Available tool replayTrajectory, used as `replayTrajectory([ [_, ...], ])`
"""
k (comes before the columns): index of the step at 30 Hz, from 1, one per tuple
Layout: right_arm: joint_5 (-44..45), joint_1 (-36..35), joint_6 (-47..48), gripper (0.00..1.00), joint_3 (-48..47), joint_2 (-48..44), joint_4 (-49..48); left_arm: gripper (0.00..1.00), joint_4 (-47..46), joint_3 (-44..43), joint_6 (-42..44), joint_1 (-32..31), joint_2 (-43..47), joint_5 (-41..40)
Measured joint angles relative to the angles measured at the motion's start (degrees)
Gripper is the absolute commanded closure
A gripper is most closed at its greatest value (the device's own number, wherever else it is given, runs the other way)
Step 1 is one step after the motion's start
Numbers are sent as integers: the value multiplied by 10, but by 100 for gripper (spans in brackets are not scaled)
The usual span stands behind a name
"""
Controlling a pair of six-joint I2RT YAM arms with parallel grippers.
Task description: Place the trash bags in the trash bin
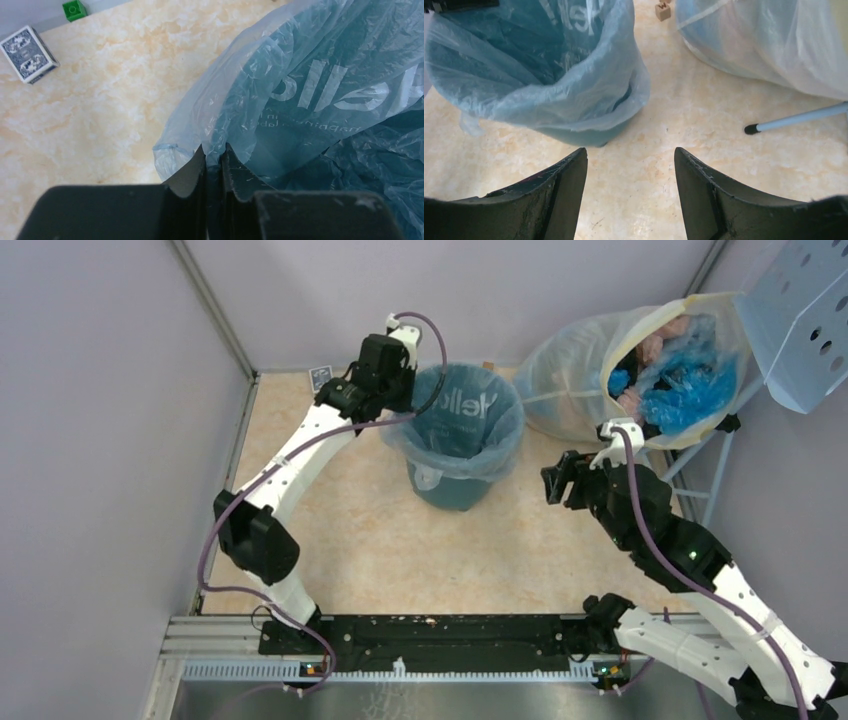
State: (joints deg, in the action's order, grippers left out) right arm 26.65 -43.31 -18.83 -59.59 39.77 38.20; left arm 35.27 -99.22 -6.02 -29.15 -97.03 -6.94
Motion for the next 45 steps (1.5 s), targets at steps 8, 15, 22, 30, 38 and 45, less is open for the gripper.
replayTrajectory([
  [8,-22,0,-71,26,184,-59,-86,34,-12,-57,-2,17,-58,-1],
  [15,-47,0,-62,24,339,-159,-169,1,-29,-39,-20,26,-36,25],
  [22,-37,0,6,24,431,-260,-292,1,-87,134,-40,26,153,1],
  [30,-6,3,124,24,514,-244,-434,1,-221,430,-69,29,407,-116],
  [38,-63,188,132,23,524,-87,-567,1,-380,705,-65,29,478,-141],
  [45,-134,305,174,24,536,41,-700,1,-515,794,-38,29,428,-151],
])
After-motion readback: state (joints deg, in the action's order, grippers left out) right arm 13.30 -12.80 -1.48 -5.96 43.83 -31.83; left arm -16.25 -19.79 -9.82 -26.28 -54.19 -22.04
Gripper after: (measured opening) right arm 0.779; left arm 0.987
